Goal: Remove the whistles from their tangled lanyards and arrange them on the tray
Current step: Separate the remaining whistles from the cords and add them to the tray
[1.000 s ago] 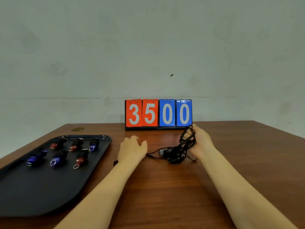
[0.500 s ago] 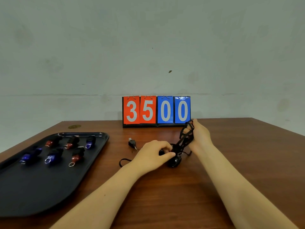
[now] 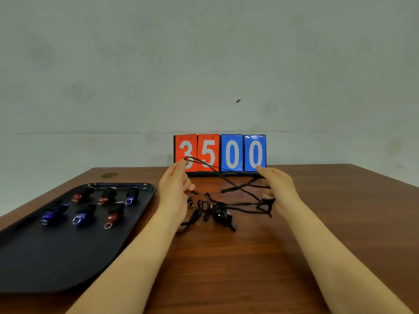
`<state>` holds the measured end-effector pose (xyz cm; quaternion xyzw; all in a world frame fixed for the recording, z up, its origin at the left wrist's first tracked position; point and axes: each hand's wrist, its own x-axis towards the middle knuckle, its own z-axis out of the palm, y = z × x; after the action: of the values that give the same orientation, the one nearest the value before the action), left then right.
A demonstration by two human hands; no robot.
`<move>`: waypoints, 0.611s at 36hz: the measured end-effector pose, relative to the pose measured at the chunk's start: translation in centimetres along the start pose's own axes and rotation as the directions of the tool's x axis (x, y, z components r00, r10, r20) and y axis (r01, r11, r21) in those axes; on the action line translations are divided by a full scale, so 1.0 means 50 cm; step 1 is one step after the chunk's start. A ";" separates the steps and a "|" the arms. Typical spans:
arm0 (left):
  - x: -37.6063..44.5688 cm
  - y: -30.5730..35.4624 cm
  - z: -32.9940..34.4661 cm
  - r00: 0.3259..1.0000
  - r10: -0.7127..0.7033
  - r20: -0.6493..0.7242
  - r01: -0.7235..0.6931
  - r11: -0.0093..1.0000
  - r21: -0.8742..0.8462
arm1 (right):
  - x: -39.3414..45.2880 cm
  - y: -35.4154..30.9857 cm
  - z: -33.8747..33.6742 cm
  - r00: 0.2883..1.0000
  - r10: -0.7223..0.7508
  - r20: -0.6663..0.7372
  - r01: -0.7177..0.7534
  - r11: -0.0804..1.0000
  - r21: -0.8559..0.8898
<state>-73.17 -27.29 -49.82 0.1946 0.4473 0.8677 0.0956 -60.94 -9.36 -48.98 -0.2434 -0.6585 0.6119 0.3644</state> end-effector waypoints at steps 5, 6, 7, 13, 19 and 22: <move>-0.003 0.021 -0.012 0.988 0.139 -0.070 -0.131 0.985 0.115 | 0.009 0.003 -0.009 0.999 0.030 -0.041 -0.023 0.985 0.173; -0.004 0.024 -0.010 0.982 0.175 -0.070 -0.161 0.973 0.168 | 0.008 0.004 -0.010 0.997 -0.008 -0.079 0.017 0.993 0.117; -0.005 0.025 -0.008 0.978 0.199 -0.056 -0.183 0.961 0.208 | 0.005 0.005 -0.011 0.991 -0.068 -0.115 0.071 0.997 0.024; -0.024 0.021 0.011 0.981 0.145 0.127 -0.176 0.942 0.286 | 0.000 0.035 0.002 0.936 -0.334 0.110 0.312 0.646 -0.697; -0.040 0.015 0.028 0.965 0.097 0.244 -0.175 0.931 0.322 | -0.051 0.044 0.077 0.825 -0.137 0.548 0.397 0.830 -0.391; -0.039 0.017 0.026 0.962 0.109 0.251 -0.194 0.918 0.346 | -0.064 0.023 0.079 0.812 -0.142 0.566 0.335 0.907 -0.253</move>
<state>-70.87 -27.50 -48.94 0.3410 0.5713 0.7454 0.0401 -62.16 -14.15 -50.66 -0.0363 -0.8550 0.4799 0.1931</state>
